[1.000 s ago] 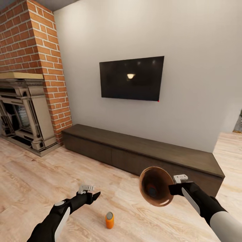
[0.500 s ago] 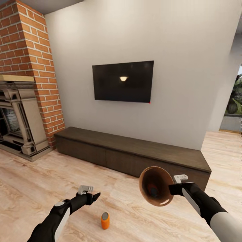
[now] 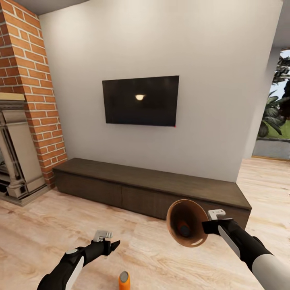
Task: Put the three can of soda from the living room inside the tash can in the kitchen.
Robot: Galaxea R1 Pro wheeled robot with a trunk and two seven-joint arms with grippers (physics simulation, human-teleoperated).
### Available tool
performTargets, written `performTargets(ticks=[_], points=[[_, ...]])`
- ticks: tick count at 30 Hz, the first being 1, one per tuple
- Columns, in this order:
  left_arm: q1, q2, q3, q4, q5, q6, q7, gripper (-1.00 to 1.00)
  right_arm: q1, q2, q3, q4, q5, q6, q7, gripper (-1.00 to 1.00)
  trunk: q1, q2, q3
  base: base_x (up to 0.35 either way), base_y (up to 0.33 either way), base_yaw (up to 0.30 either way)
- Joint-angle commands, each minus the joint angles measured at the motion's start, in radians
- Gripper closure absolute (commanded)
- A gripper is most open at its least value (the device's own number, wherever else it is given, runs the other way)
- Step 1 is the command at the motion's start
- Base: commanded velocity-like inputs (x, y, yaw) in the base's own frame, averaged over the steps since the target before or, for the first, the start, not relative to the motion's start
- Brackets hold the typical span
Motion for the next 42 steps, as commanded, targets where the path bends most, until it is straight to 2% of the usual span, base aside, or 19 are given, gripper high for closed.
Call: performTargets(ticks=[1, 11, 26, 32, 42], points=[[0.0, 0.0, -0.001, 0.0, 0.0, 0.0, 0.0, -1.0, -0.001, 0.0, -0.002, -0.001, -0.003, 0.0, 0.004, 1.0, 0.0, 0.0, 0.002, 0.169, 0.106, -0.144], [0.0, 0.0, -0.005, 0.002, -0.001, -0.006, 0.001, -1.0, -0.001, 0.001, -0.002, -0.001, -0.002, -0.001, 0.004, 1.0, 0.0, 0.0, 0.016, 0.073, -0.054, -0.144], [0.0, 0.0, 0.002, 0.002, -0.001, -0.009, 0.001, -1.0, -0.001, 0.001, -0.003, 0.0, 0.002, -0.002, 0.005, 1.0, 0.0, 0.0, 0.028, -0.253, -0.119, -0.08], [0.0, 0.0, 0.003, 0.002, -0.001, -0.008, 0.001, -1.0, -0.001, 0.003, -0.002, 0.0, 0.0, -0.001, 0.004, 1.0, 0.0, 0.0, 0.029, -0.269, 0.116, -0.002], [-0.004, 0.0, 0.001, 0.047, -0.001, -0.006, 0.002, -1.0, -0.001, 0.004, -0.001, 0.0, -0.005, -0.001, 0.004, 1.0, 0.0, 0.0, 0.033, -0.045, 0.227, -0.107]])
